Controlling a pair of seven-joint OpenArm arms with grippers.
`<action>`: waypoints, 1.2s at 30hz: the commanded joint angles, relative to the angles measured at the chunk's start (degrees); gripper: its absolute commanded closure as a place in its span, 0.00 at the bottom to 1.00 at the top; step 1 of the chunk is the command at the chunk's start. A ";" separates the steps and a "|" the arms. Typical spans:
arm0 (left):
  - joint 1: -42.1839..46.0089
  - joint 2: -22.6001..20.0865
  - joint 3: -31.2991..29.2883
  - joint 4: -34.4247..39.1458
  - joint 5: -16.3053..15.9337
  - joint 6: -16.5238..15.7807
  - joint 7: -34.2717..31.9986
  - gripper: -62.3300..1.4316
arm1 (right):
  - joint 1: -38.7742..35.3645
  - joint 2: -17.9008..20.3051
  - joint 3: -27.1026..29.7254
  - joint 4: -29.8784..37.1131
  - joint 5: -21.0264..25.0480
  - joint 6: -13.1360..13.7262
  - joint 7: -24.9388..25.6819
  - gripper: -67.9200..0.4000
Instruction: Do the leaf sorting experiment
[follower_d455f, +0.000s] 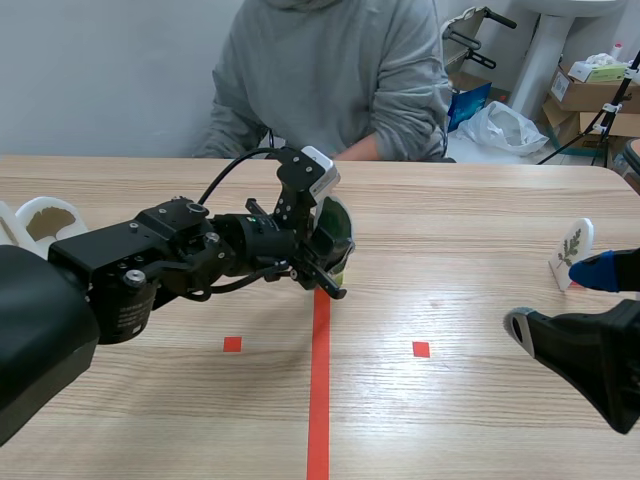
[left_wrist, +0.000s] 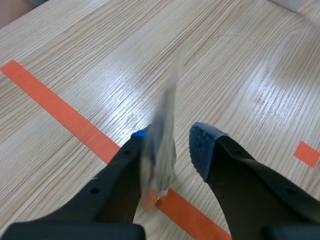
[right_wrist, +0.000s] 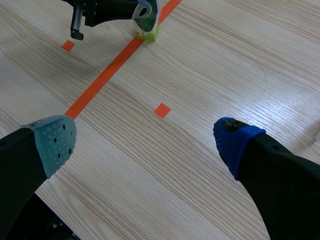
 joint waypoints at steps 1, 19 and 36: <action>-1.11 0.74 -0.35 0.96 -0.76 0.11 -0.79 0.80 | 0.52 0.92 0.52 0.44 0.44 0.46 0.92 0.17; -0.48 -0.72 -0.59 4.37 -0.72 -1.42 -0.39 0.91 | 0.52 0.92 0.52 0.44 0.42 0.46 0.85 0.17; 29.53 -8.35 -23.15 43.06 -0.72 -15.63 10.25 0.91 | 0.52 0.92 0.52 0.44 0.42 0.46 0.85 0.17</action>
